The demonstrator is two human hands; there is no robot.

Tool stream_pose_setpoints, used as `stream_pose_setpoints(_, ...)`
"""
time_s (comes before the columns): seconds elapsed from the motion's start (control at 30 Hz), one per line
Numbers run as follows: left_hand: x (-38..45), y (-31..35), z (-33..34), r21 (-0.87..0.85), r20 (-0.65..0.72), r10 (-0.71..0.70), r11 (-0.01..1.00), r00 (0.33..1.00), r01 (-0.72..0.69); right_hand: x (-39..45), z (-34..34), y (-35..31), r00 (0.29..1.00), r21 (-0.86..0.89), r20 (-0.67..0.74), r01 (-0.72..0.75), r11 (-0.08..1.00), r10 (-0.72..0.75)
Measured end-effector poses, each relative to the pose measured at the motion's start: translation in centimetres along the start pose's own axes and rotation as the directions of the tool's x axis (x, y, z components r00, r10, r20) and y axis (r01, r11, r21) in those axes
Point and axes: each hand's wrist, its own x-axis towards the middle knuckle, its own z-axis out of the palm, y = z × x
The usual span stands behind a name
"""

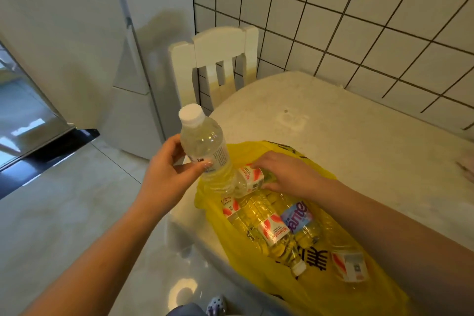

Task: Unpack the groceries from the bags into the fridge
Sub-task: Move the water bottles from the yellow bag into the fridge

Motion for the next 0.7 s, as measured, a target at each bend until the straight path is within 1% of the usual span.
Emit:
stream_pose_setpoints(0.07,0.1,-0.2,-0.5,0.023,-0.005,-0.018,1.0,1.0,0.018,0.7,0.5,0.0,0.999,-0.089,0.028,0.042,0.995,-0.039)
stream_pose_setpoints(0.2,0.4,-0.4,-1.1,0.056,0.0,-0.022,0.998,1.0,0.022,2.0,1.2,-0.1,0.996,-0.173,0.049,0.077,0.982,-0.069)
stream_pose_setpoints(0.3,0.5,-1.1,-1.7,0.081,-0.01,-0.049,0.996,0.999,0.049,3.2,1.9,-0.4,0.991,-0.201,0.063,0.125,0.972,-0.115)
stream_pose_setpoints(0.43,0.5,-1.9,-2.1,0.069,-0.059,-0.085,0.994,0.995,0.089,4.5,3.1,-1.1,0.986,-0.236,0.128,0.137,0.962,-0.109)
stream_pose_setpoints(0.57,0.3,-1.6,-2.3,0.028,-0.086,-0.104,0.994,0.991,0.106,4.0,3.0,-1.0,0.989,-0.26,0.056,0.15,0.954,-0.14)
stream_pose_setpoints(0.63,0.1,-1.3,-2.5,-0.008,-0.107,-0.111,0.994,0.988,0.111,2.9,2.9,-0.8,0.985,-0.223,0.014,0.171,0.96,-0.172)
stream_pose_setpoints(0.7,-0.2,-0.7,-2.7,-0.054,-0.122,-0.117,0.992,0.986,0.111,1.5,2.4,-0.7,0.98,-0.137,-0.028,0.191,0.972,-0.197)
